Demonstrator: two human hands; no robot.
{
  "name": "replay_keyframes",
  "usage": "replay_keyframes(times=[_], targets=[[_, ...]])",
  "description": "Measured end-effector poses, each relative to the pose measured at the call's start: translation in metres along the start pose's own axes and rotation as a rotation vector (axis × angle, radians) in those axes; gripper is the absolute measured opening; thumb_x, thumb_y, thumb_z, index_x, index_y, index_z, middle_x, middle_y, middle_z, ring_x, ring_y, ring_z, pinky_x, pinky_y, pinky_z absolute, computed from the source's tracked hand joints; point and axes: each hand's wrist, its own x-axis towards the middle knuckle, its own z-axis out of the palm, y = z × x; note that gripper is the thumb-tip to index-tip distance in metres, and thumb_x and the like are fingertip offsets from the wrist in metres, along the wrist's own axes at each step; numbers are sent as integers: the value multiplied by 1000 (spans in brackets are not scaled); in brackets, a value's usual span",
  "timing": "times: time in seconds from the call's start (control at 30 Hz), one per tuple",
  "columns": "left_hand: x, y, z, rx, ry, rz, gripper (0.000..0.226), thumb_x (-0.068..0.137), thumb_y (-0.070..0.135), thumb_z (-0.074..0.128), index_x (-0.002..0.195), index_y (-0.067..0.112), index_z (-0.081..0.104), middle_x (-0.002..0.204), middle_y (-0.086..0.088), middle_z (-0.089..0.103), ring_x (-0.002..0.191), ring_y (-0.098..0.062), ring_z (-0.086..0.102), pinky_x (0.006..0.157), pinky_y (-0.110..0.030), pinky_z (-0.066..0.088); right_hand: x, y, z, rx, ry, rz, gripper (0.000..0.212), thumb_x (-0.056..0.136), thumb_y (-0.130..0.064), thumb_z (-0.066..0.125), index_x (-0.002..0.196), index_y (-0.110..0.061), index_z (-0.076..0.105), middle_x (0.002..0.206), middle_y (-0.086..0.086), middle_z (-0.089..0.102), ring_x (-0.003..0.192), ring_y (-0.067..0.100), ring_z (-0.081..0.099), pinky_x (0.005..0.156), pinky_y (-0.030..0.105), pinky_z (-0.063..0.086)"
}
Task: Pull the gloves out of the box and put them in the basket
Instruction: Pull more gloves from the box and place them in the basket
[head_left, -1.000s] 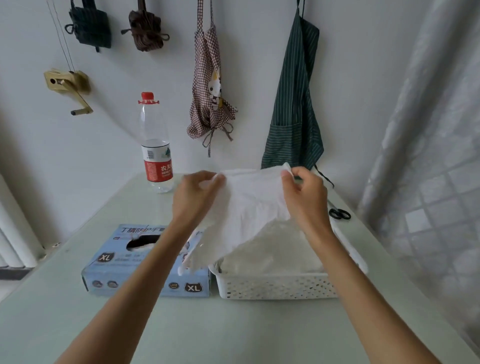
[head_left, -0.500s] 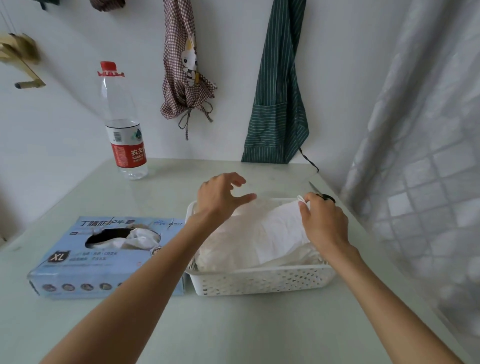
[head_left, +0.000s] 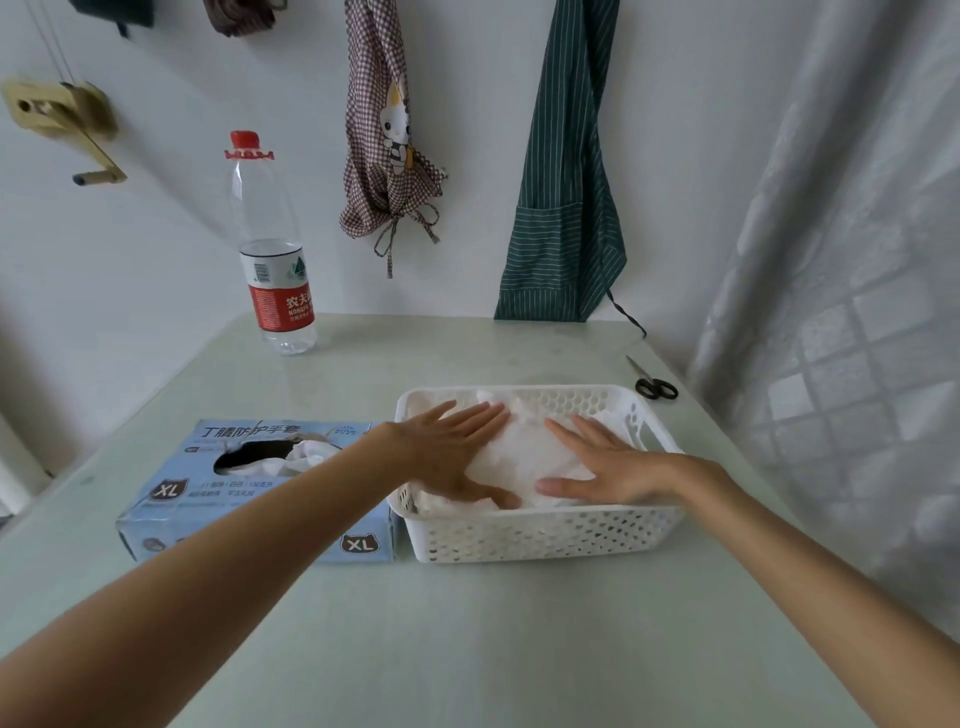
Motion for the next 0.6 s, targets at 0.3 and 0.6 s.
replay_keyframes(times=[0.3, 0.6], targets=[[6, -1, 10, 138, -42, -4, 96, 90, 64, 35, 147, 12, -21, 157, -1, -21, 145, -13, -13, 118, -38, -8, 13, 5, -2, -157, -214, 92, 100, 87, -65, 42, 144, -26, -30, 151, -5, -37, 141, 11, -27, 116, 41, -7], [-13, -9, -7, -81, 76, 9, 108, 75, 80, 41, 151, 22, -9, 159, 6, -10, 146, -12, -8, 118, -39, -7, -13, 1, -22, -43, -23, -40, 91, 84, -64, 49, 151, -35, -6, 156, -14, -21, 142, 4, -22, 119, 41, -2]])
